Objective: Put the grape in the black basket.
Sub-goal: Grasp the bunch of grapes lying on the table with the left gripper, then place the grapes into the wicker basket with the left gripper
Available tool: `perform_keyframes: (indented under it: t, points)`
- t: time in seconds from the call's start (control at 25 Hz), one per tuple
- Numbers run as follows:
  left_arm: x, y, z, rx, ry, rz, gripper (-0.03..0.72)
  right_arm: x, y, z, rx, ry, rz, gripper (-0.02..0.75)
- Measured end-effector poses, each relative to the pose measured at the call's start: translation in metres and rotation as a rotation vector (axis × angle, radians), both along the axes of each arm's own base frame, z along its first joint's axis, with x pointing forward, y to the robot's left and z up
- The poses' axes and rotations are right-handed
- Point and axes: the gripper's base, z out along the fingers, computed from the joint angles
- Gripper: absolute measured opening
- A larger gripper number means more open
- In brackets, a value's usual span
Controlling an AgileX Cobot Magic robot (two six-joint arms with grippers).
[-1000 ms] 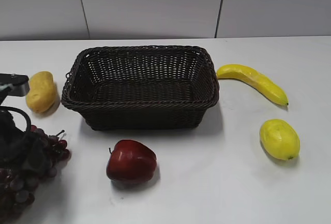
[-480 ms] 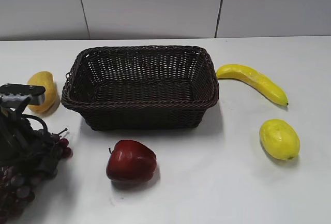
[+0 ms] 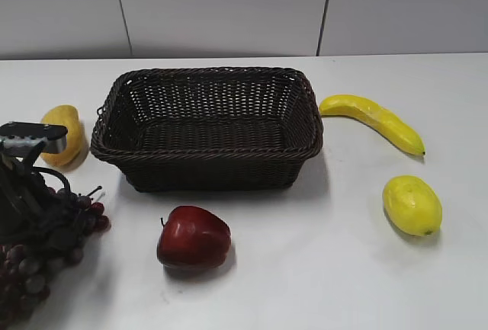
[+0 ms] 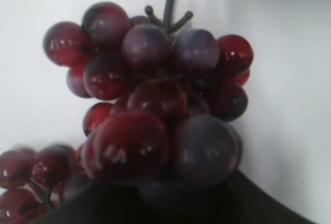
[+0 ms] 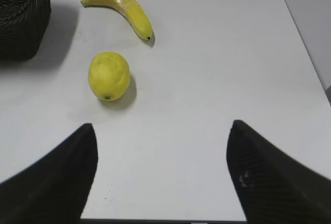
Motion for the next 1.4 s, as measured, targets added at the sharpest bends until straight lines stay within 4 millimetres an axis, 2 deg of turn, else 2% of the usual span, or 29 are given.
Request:
perform_keyframes:
  t: [0.16, 0.32, 0.48, 0.56, 0.68, 0.8, 0.92, 1.04, 1.12, 1.28, 1.4]
  points:
    - [-0.003, -0.001, 0.010, 0.000, 0.058, -0.015, 0.315, 0.000, 0.000, 0.000, 0.000, 0.000, 0.000, 0.590]
    - [-0.004, -0.003, 0.048, -0.026, 0.057, -0.042, 0.304, 0.000, 0.000, 0.000, 0.000, 0.000, 0.000, 0.590]
    - [-0.006, -0.004, 0.109, -0.074, -0.054, -0.069, 0.275, 0.000, 0.000, 0.000, 0.000, 0.000, 0.000, 0.590]
    - [-0.007, -0.005, 0.142, -0.102, -0.141, -0.080, 0.223, 0.000, 0.000, 0.000, 0.000, 0.000, 0.000, 0.590]
    - [-0.008, -0.005, 0.197, -0.156, -0.314, -0.089, 0.194, 0.000, 0.000, 0.000, 0.000, 0.000, 0.000, 0.590]
    - [-0.006, -0.006, 0.240, -0.209, -0.464, -0.087, 0.188, 0.000, 0.000, 0.000, 0.000, 0.000, 0.000, 0.590]
    - [0.002, -0.010, 0.269, -0.285, -0.621, -0.062, 0.183, 0.000, 0.000, 0.000, 0.000, 0.000, 0.000, 0.590]
    - [0.014, -0.015, 0.285, -0.391, -0.760, -0.005, 0.181, 0.000, 0.000, 0.000, 0.000, 0.000, 0.000, 0.590]
    - [0.023, -0.019, 0.286, -0.448, -0.801, 0.033, 0.181, 0.000, 0.000, 0.000, 0.000, 0.000, 0.000, 0.590]
    - [0.045, -0.037, 0.271, -0.499, -0.792, 0.055, 0.179, 0.000, 0.000, 0.000, 0.000, 0.000, 0.000, 0.590]
    - [0.061, -0.058, 0.247, -0.495, -0.733, 0.035, 0.179, 0.000, 0.000, 0.000, 0.000, 0.000, 0.000, 0.590]
